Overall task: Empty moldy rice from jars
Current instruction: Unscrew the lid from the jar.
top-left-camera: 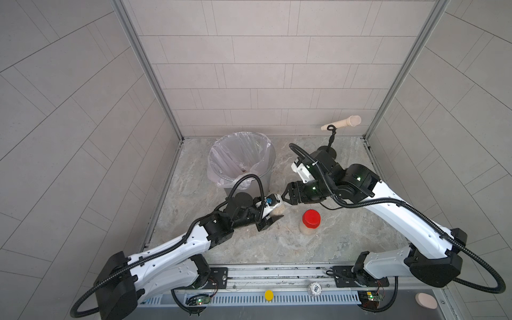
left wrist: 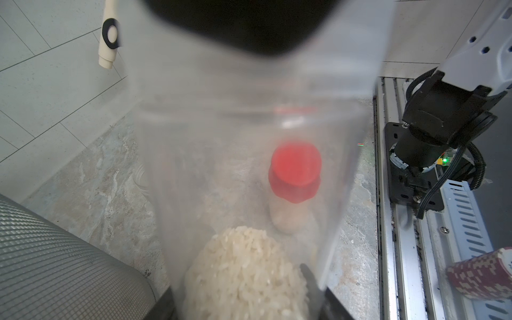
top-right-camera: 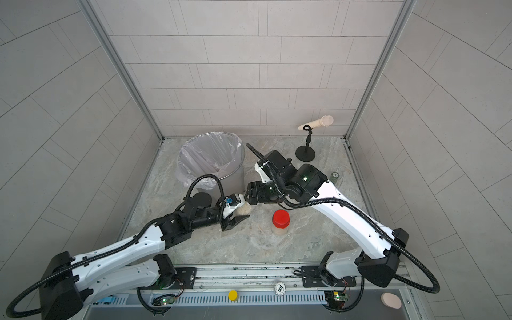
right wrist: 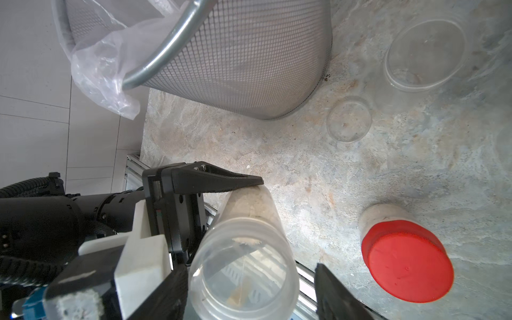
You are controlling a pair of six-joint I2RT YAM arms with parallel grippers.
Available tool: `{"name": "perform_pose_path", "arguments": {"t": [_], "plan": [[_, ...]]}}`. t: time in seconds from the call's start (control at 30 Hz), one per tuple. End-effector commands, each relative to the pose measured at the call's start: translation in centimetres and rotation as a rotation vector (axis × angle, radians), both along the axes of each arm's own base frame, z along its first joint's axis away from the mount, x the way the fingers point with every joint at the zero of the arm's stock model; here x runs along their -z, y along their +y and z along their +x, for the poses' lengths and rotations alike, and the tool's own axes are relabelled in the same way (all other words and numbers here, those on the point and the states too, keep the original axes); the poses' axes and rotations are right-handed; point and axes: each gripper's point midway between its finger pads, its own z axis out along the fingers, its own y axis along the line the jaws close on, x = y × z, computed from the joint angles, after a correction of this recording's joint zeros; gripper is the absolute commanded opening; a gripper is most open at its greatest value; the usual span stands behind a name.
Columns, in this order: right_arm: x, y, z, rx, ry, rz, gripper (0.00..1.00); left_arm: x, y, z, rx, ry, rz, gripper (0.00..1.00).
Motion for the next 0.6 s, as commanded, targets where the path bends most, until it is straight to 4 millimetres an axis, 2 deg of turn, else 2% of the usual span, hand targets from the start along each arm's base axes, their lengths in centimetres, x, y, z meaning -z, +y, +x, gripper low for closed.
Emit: {"name": "perform_pose_path", "arguments": {"t": [0.0, 0.27, 0.4, 0.57], "plan": [[-0.5, 0.1, -0.1, -0.012, -0.010, -0.005, 0.71, -1.3, 0.0, 0.2, 0.004, -0.054, -0.034, 0.31], [-0.3, 0.2, -0.3, -0.031, -0.006, -0.005, 0.59, -1.4, 0.0, 0.2, 0.001, -0.056, -0.036, 0.32], [-0.4, 0.1, -0.4, -0.072, -0.029, -0.022, 0.45, -1.3, 0.0, 0.1, 0.009, -0.049, -0.035, 0.31], [-0.7, -0.1, -0.4, -0.289, -0.180, -0.080, 0.30, -0.6, -0.2, -0.8, 0.055, -0.017, -0.025, 0.23]]}}
